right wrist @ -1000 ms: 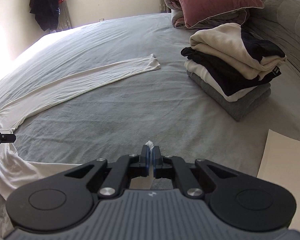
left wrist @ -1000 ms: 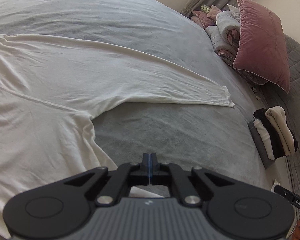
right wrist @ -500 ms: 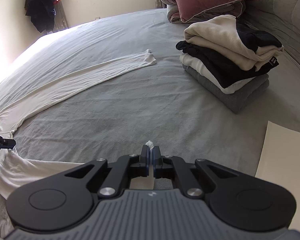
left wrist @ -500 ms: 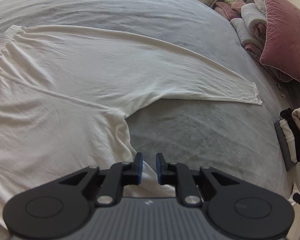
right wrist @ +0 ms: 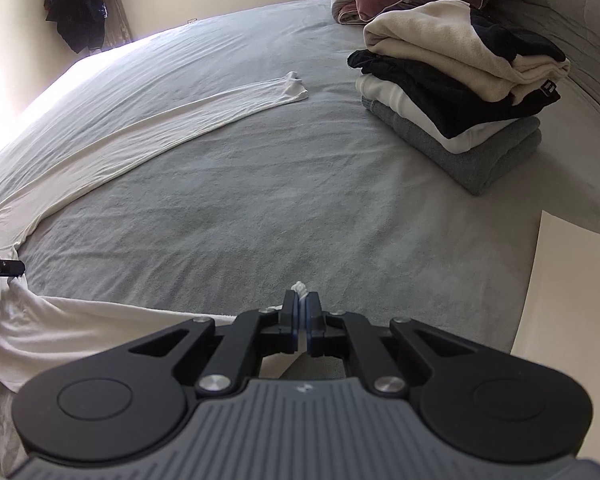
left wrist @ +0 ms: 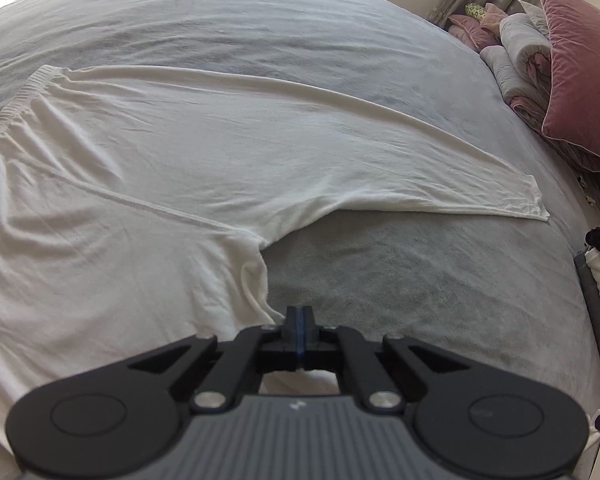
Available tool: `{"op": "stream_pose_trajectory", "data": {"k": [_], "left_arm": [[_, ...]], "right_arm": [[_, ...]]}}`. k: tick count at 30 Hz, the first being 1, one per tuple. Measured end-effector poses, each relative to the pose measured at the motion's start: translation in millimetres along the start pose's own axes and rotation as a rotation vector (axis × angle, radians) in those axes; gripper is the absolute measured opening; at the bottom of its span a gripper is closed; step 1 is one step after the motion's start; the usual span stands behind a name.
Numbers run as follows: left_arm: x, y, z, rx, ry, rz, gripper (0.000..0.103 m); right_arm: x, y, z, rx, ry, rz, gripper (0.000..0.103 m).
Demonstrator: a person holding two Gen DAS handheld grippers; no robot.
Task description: Fold clothes
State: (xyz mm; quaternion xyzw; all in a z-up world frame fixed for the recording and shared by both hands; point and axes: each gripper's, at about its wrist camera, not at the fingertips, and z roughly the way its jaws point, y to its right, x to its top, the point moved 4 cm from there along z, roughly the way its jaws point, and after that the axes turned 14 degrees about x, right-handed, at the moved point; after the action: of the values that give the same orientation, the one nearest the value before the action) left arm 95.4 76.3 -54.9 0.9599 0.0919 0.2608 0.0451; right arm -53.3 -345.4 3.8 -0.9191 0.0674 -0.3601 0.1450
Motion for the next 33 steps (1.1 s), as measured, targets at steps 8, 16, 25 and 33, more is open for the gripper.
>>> {"op": "stream_pose_trajectory", "data": {"k": [8,16,25,33], "left_arm": [[14.4,-8.3,-7.2,-0.139,0.098,-0.166,0.0],[15.0,-0.9,15.2,-0.109,0.149,-0.204,0.0],[4.2,12.1,-1.4,-0.106,0.196,-0.045,0.038],[-14.6,12.0,-26.0,-0.169,0.15,0.053,0.04]], "right_arm": [[29.0,2.8,4.8,-0.043,0.062,-0.012,0.003],[46.2,19.8,55.8,-0.106,0.043,-0.013,0.003],[46.3,43.5,50.1,-0.026,0.037,0.131,0.044],[-1.1,51.6,9.0,0.136,0.034,0.426,0.046]]}}
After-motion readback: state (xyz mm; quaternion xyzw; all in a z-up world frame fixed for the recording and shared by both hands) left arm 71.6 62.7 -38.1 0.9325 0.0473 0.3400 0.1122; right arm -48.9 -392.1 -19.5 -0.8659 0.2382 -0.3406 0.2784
